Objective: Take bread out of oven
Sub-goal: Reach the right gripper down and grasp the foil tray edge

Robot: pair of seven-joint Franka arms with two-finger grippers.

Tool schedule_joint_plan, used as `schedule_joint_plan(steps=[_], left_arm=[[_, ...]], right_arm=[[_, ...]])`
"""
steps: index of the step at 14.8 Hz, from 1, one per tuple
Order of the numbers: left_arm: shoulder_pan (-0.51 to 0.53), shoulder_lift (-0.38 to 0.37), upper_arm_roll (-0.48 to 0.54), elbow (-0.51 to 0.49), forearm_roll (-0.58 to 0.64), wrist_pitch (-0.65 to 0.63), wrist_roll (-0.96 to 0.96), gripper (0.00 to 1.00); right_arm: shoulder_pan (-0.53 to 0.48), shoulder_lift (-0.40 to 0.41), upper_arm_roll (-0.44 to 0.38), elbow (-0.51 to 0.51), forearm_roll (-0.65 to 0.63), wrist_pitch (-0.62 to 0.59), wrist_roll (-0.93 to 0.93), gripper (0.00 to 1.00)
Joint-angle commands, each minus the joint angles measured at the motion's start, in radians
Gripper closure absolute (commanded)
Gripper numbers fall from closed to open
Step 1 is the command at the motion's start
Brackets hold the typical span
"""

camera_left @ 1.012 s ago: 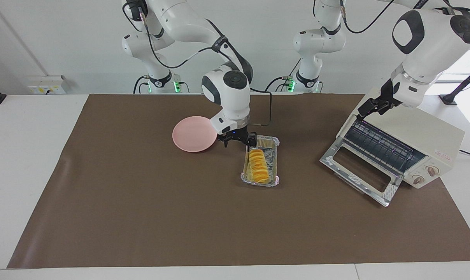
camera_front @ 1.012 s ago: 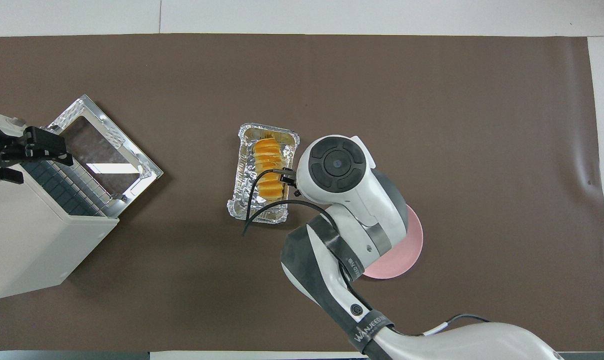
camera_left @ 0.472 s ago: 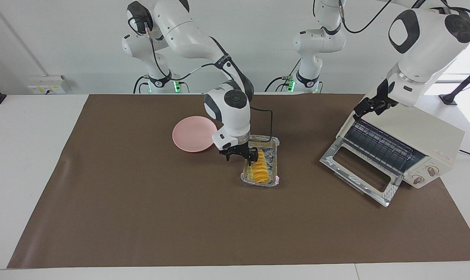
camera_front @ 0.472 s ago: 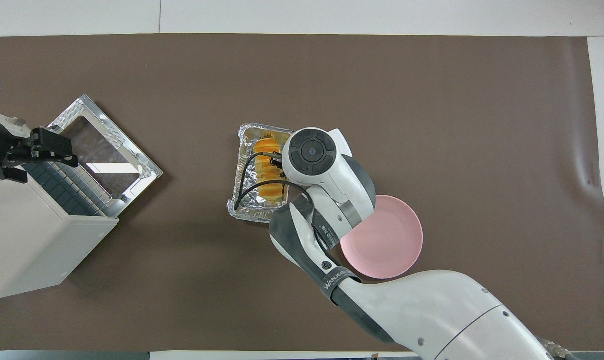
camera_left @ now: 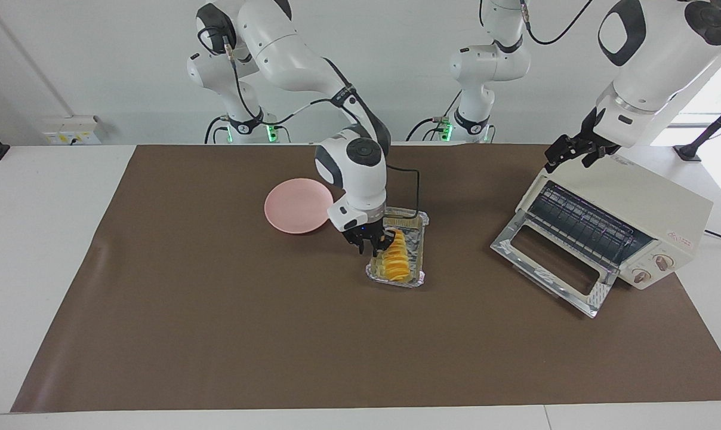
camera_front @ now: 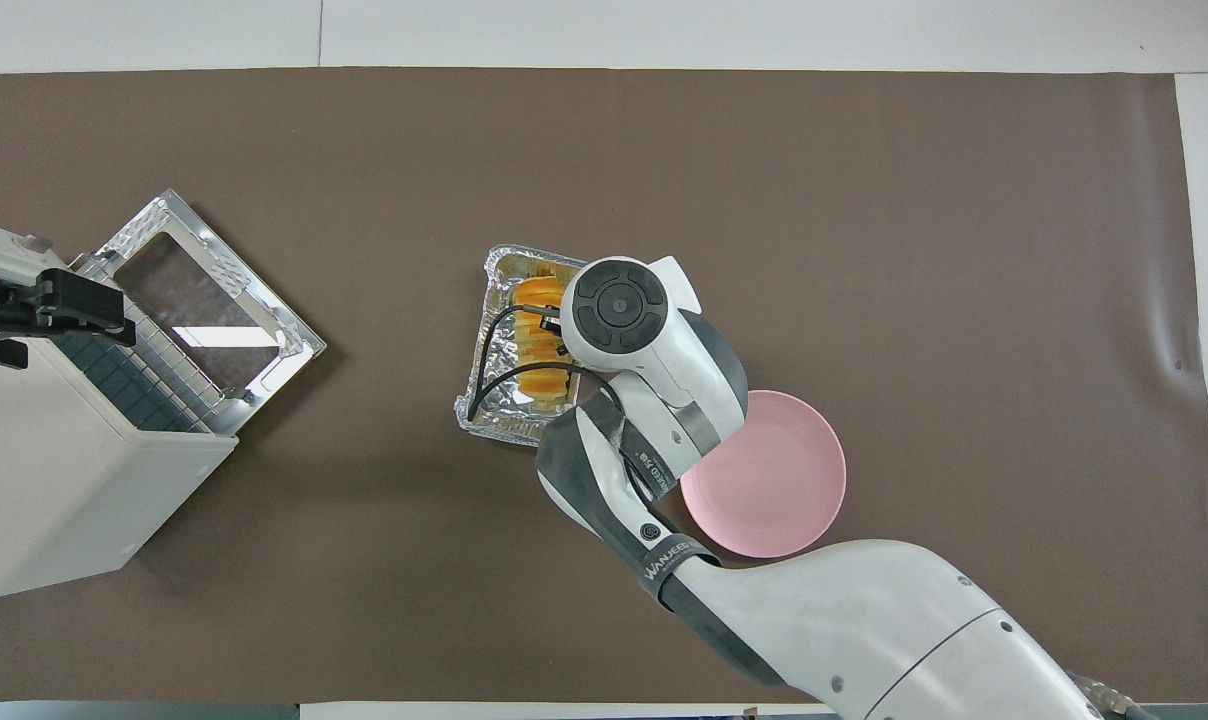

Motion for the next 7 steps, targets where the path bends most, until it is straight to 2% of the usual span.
schedule_joint_plan(steps=[1, 3, 7], left_arm=[[-0.016, -0.016, 0.008, -0.013, 0.025, -0.003, 0.028, 0.0], [-0.016, -0.009, 0.008, 0.009, 0.025, -0.009, 0.045, 0.0], [-0.011, -0.017, 0.009, -0.014, 0.023, 0.014, 0.047, 0.0]], right_arm=[[-0.002, 0.015, 0.006, 0.015, -0.029, 0.018, 0.018, 1.0], [-0.002, 0.015, 0.006, 0.015, -0.029, 0.018, 0.017, 1.0], [-0.011, 0.015, 0.008, 0.057, -0.026, -0.032, 0.009, 1.0]])
